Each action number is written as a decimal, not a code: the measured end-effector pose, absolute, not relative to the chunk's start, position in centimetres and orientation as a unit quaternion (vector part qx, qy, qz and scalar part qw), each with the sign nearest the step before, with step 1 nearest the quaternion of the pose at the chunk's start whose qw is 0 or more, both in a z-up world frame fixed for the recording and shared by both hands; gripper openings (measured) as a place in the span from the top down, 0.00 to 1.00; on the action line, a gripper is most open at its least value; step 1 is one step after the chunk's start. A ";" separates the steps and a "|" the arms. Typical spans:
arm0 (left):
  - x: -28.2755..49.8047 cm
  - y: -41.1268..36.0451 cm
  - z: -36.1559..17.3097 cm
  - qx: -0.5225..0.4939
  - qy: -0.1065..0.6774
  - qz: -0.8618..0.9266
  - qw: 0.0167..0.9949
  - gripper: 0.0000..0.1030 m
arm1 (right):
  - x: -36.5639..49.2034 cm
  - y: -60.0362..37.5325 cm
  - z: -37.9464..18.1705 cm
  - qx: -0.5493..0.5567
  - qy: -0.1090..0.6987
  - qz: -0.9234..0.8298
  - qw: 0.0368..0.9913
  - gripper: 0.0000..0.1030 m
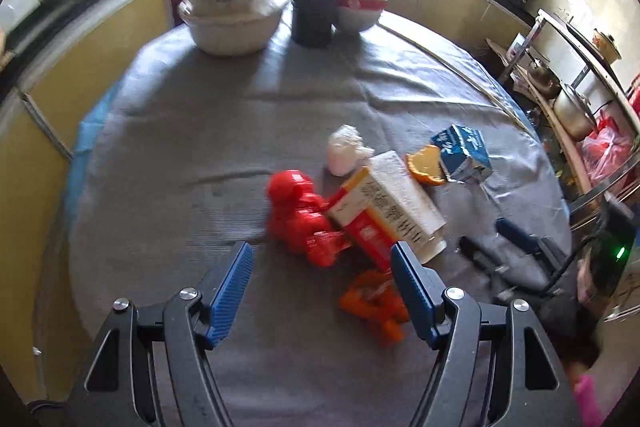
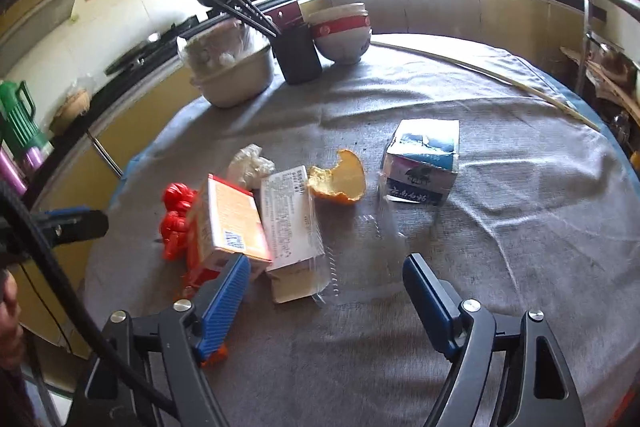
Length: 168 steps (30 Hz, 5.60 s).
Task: Collect trash
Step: 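Reach the left tool to the red-and-white medicine box while the right tool approaches the clear tray, then grasp the medicine box with the left tool while the right tool grasps the clear plastic tray, then carry both items over the red basket and open both tools to drop them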
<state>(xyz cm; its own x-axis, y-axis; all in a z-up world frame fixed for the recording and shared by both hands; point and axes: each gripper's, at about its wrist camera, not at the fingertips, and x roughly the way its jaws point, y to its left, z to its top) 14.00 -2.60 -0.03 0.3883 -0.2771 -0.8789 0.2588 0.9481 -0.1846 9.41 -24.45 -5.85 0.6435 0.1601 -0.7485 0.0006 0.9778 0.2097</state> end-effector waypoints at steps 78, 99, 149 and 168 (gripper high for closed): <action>5.6 -3.5 -0.1 -0.045 0.539 -0.153 0.827 0.46 | 8.3 -29.4 -5.0 0.312 0.405 0.045 0.858 0.10; 1.8 -8.4 1.0 -0.004 0.535 -0.209 0.819 0.45 | -1.8 -33.2 -2.5 0.261 0.382 -0.002 0.887 0.46; -5.3 -14.9 2.0 0.112 0.444 -0.289 0.840 0.36 | -19.8 -42.8 -4.1 0.409 0.333 -0.036 0.849 0.30; -0.5 2.5 -1.7 0.027 0.480 -0.120 0.869 0.36 | -12.1 -33.1 -2.6 0.334 0.384 0.051 0.859 0.30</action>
